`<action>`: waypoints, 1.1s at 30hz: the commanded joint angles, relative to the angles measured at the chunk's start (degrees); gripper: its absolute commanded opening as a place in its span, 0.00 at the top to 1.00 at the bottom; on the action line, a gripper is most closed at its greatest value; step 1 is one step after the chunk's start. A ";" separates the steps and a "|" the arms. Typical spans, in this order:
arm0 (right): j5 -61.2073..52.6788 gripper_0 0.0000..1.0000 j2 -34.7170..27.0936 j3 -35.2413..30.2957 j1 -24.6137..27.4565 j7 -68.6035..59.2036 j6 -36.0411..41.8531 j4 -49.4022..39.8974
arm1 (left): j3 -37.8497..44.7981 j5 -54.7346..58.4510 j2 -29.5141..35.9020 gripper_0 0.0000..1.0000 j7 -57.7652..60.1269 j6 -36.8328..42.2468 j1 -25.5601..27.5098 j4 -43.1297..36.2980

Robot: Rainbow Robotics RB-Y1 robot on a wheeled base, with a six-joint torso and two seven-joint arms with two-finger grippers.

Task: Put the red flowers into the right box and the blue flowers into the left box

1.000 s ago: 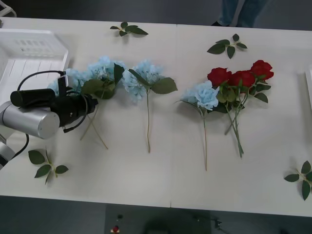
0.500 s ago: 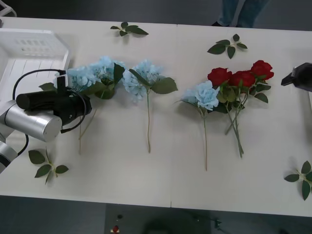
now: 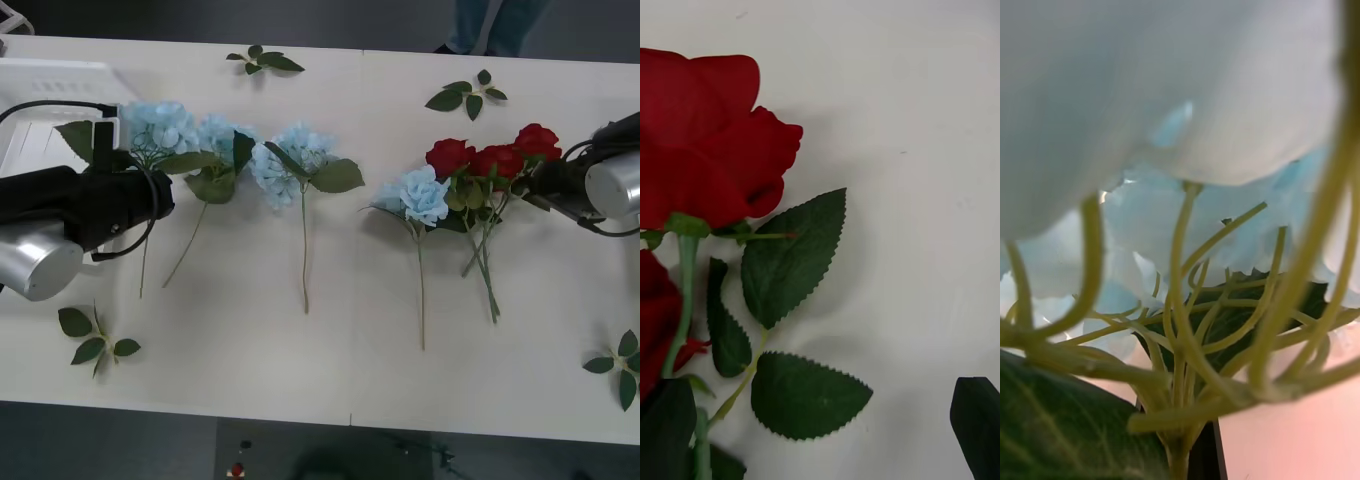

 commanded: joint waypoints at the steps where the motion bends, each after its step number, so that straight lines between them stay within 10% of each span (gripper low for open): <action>1: 2.04 0.00 2.31 -0.15 -2.82 -0.79 -2.16 4.08 | 5.20 -2.73 1.32 1.00 0.96 -0.58 2.73 -4.21; 12: 1.78 0.00 5.12 -1.29 -5.46 -0.53 -4.53 6.89 | 16.98 -13.10 1.94 1.00 -3.52 -0.40 4.75 -5.70; 30: -1.65 0.00 2.39 -3.40 -5.46 4.13 -5.24 5.22 | 36.31 13.36 9.50 0.99 -24.26 11.46 7.92 3.35; 31: -1.47 0.00 2.66 -3.40 -5.46 4.30 -5.41 5.22 | 36.66 14.15 9.50 0.91 -24.97 11.46 7.92 4.05; 33: -1.12 0.00 3.45 -3.40 -5.46 4.57 -5.94 5.22 | 36.84 15.73 9.50 0.31 -26.37 10.50 7.92 5.63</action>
